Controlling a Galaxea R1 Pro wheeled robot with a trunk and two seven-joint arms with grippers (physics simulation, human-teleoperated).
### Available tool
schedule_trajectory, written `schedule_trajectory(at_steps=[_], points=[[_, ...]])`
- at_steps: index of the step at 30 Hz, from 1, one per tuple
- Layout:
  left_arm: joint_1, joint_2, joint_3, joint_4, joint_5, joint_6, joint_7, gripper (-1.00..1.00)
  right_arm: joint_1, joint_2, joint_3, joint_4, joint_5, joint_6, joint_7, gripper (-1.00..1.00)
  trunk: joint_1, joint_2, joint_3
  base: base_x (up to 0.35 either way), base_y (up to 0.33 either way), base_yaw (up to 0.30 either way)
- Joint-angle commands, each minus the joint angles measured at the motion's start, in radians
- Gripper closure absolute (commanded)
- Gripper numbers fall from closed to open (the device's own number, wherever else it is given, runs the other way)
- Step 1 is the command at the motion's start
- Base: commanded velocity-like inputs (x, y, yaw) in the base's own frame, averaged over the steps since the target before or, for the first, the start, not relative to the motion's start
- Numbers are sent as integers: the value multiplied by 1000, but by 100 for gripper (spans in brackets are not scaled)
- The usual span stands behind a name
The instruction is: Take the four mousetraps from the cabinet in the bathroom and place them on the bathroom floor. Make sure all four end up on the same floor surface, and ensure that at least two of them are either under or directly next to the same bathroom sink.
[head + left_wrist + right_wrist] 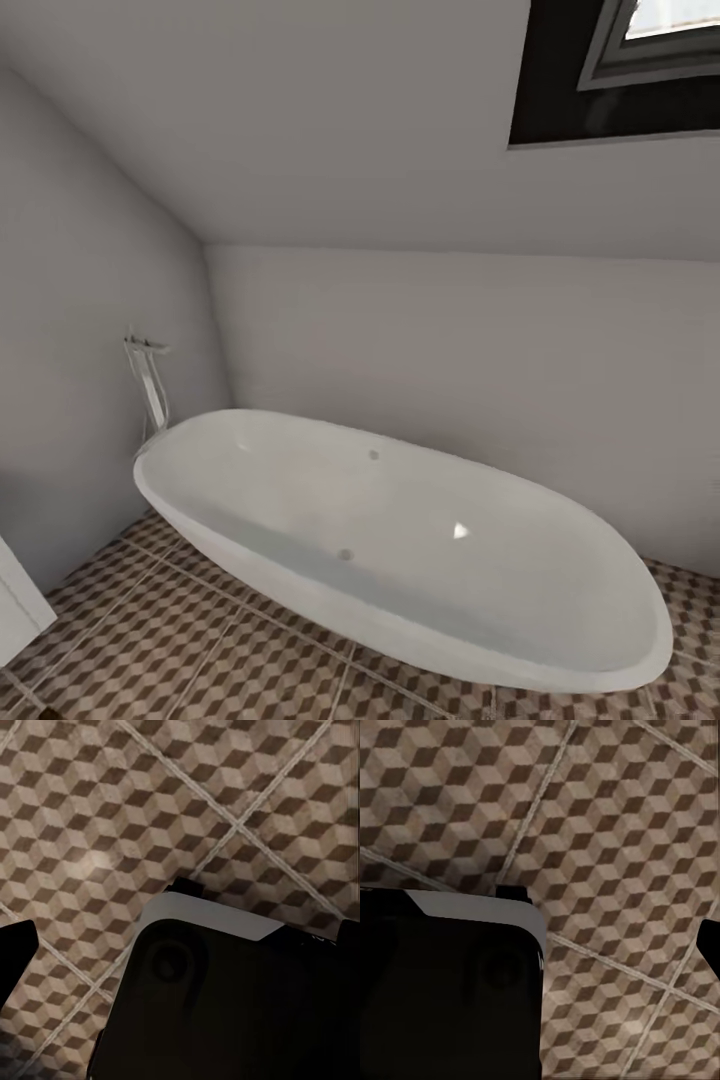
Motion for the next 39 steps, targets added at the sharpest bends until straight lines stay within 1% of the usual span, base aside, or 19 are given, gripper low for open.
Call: schedule_trajectory(at_steps=[1, 39], points=[[0, 0, -9, 0, 8, -3, 3, -100, -2, 1, 7, 3, -1, -4, -5, -100, 0, -1, -1, 0, 0, -252], [0, 0, -9, 0, 8, -3, 4, -100, -2, 4, 7, 3, -1, -4, -5, -100, 0, -1, -1, 0, 0, -252]])
